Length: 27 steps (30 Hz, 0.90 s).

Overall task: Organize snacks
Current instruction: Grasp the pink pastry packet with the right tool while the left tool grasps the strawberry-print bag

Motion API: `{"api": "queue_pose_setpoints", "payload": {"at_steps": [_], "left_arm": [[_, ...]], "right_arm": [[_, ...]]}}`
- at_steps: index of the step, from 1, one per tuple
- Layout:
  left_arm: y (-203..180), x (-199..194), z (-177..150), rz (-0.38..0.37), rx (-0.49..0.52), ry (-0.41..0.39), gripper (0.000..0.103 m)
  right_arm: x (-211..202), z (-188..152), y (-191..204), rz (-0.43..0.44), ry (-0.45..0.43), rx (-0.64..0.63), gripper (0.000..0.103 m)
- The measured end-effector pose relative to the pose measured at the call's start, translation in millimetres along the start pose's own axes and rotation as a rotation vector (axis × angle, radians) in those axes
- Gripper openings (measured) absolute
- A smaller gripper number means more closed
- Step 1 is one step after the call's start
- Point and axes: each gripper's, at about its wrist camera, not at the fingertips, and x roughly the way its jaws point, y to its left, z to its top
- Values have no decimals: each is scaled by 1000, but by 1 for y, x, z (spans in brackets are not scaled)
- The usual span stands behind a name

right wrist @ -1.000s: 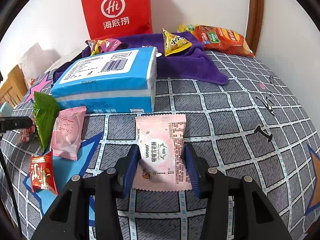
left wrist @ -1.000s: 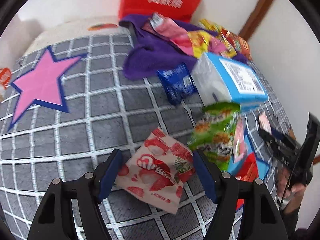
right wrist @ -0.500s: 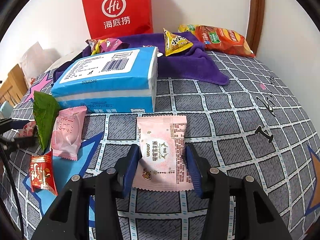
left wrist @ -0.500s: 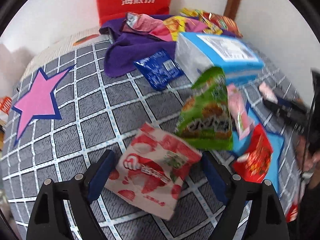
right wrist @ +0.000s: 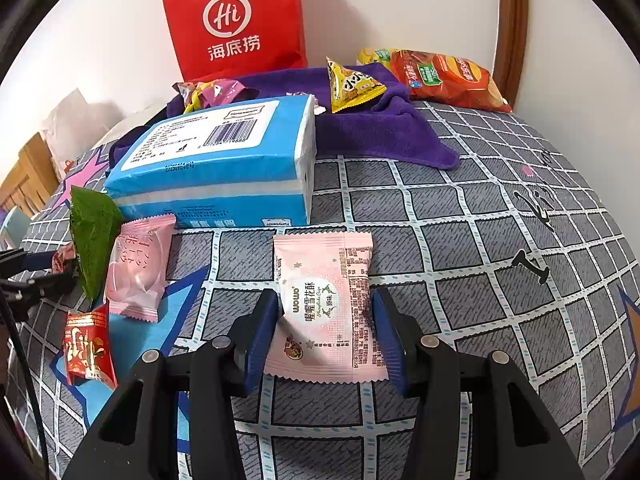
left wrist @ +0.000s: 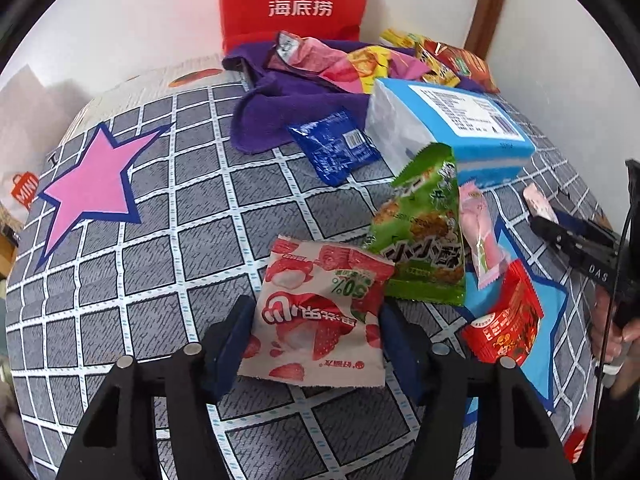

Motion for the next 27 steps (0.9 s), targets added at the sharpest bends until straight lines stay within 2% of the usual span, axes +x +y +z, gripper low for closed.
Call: {"api": "queue_pose_setpoints", "payload": {"at_steps": [3, 8, 15, 22, 27], "left_arm": [[1, -1, -1, 3, -24, 0, 58], [6, -11, 0, -64, -95, -8, 58], [11, -25, 11, -91, -143, -36, 58], [11, -36, 33, -98, -151, -75, 58], [9, -42, 49, -100, -153, -95, 58]], "right_arm": [[-1, -1, 1, -2, 0, -1, 49], [-3, -2, -2, 20, -5, 17, 49], [-5, -3, -9, 54, -11, 44, 47], [-14, 2, -10, 54, 8, 24, 43], [-35, 12, -15, 81, -31, 19, 43]]}}
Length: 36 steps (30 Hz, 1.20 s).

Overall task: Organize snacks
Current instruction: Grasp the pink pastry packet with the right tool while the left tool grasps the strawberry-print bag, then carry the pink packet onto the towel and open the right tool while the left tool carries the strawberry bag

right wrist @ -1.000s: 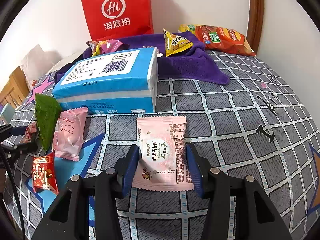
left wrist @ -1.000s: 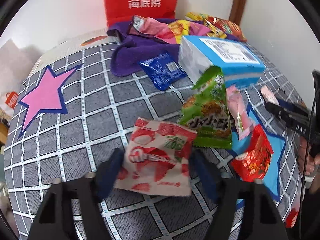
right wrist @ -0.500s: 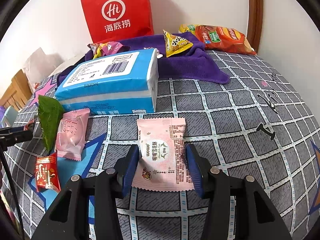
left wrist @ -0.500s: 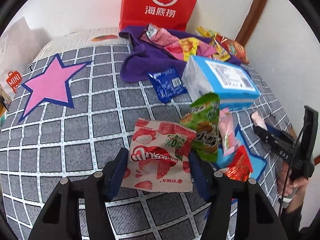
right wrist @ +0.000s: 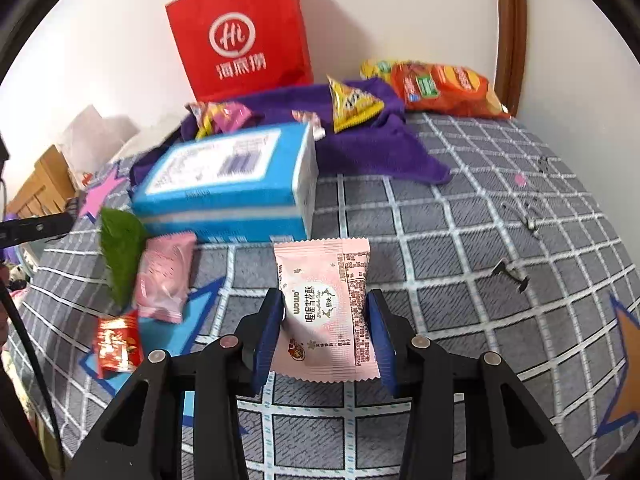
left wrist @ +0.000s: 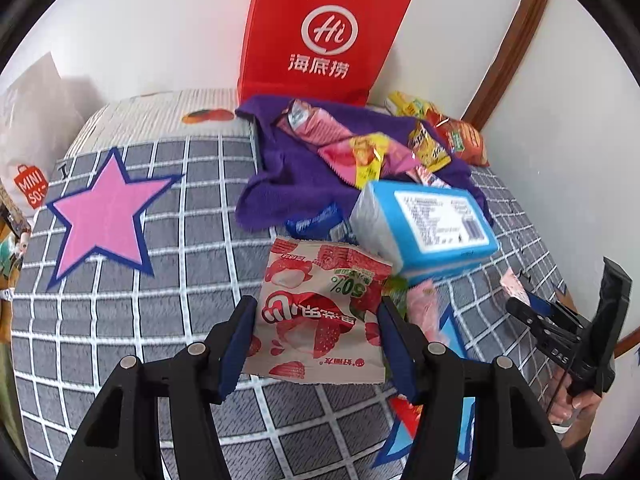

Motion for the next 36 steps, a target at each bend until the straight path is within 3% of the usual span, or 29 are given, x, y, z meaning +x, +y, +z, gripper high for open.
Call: {"api": "queue_pose_setpoints", "payload": {"at_steps": [7, 17, 29, 36], "left_arm": [[-5, -3, 30, -14, -15, -25, 58], [-21, -3, 90, 0, 4, -62, 58], [-26, 9, 150, 16, 0, -91, 58], [-20, 21, 183, -12, -64, -95, 58]], "right_arm": [[-22, 43, -14, -21, -59, 0, 43], [-22, 142, -2, -52, -110, -30, 43], [11, 214, 26, 26, -122, -49, 43], [32, 254, 29, 73, -104, -13, 43]]}}
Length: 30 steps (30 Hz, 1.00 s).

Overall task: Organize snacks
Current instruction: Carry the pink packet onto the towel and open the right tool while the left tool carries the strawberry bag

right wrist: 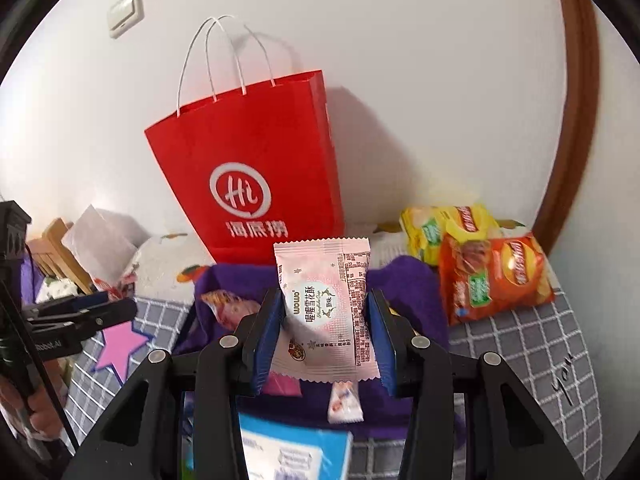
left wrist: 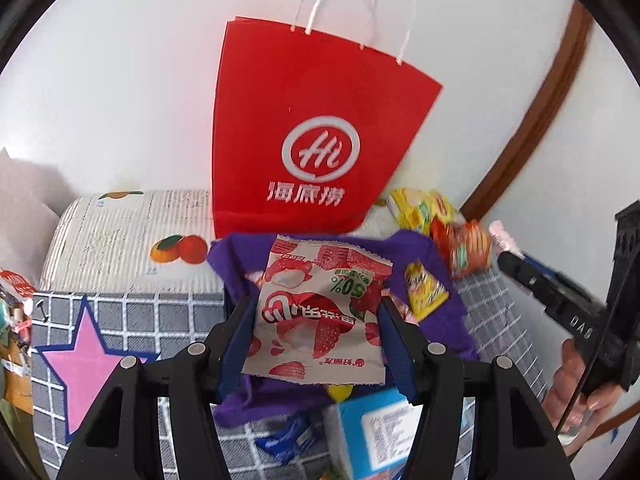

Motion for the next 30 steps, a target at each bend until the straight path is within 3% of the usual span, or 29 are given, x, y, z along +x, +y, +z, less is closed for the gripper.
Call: {"api": "queue_pose_setpoints", "payload": {"at_steps": [5, 10, 14, 19, 30], "left_arm": [[-4, 8, 13, -8, -5, -27, 58], [6, 27, 12, -13, -10, -12, 58], [16, 45, 8, 22, -18, 26, 58], [22, 53, 6, 13, -26, 48, 58], [15, 64, 2, 32, -8, 65, 58]], "right_arm": [[18, 14, 0, 29, 6, 29, 43], [46, 5, -4, 55, 51, 38, 43], [70, 2, -14, 38, 113, 40, 43], [87, -6, -26, 27, 196, 28, 43], [102, -14, -24, 10, 276, -64, 43]]}}
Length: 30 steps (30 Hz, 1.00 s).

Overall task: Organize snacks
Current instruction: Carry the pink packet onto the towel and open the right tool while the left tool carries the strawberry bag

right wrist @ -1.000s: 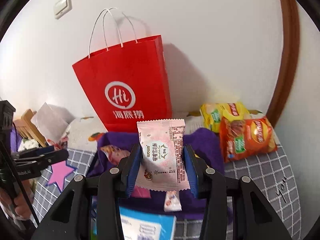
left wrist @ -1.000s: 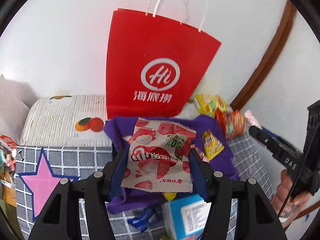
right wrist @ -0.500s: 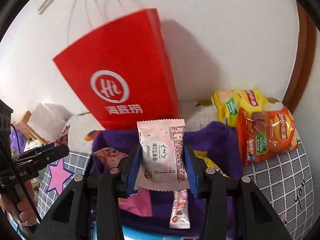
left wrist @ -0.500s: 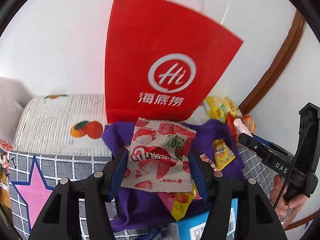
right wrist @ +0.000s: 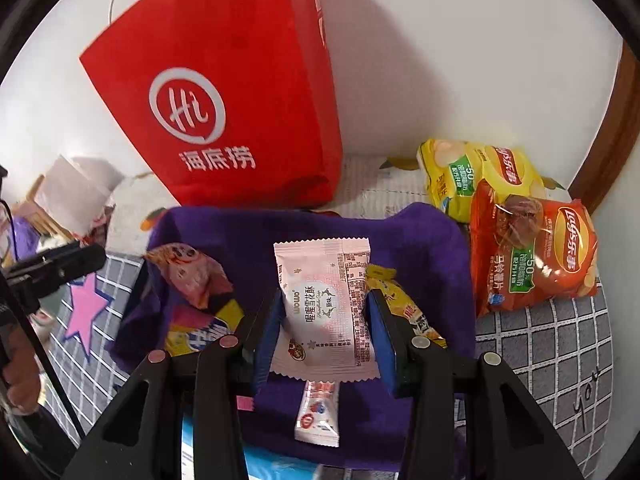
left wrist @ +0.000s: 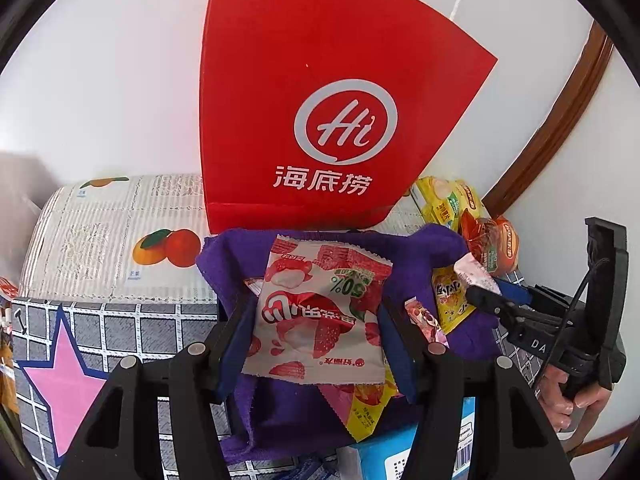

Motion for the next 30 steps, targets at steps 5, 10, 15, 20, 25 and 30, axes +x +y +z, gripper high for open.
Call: {"api": "queue_pose_setpoints", "payload": {"at_steps": [5, 10, 15, 20, 25, 30], "left_arm": [[-2, 0, -1, -9, 5, 2, 58], [-5, 3, -2, -12, 10, 9, 58], [-11, 5, -4, -16, 20, 18, 58], [-14, 7, -5, -14, 27, 23, 58], [-14, 9, -5, -14, 25, 31, 58], [-14, 10, -5, -15, 25, 36, 58]], "right_arm": [[6, -6, -2, 36, 43, -17, 43], [9, -12, -2, 72, 92, -33, 43], [15, -15, -2, 25, 125, -61, 43], [15, -16, -4, 39, 123, -60, 43], [21, -17, -3, 32, 150, -63, 43], [30, -19, -2, 39, 190, -62, 43]]}}
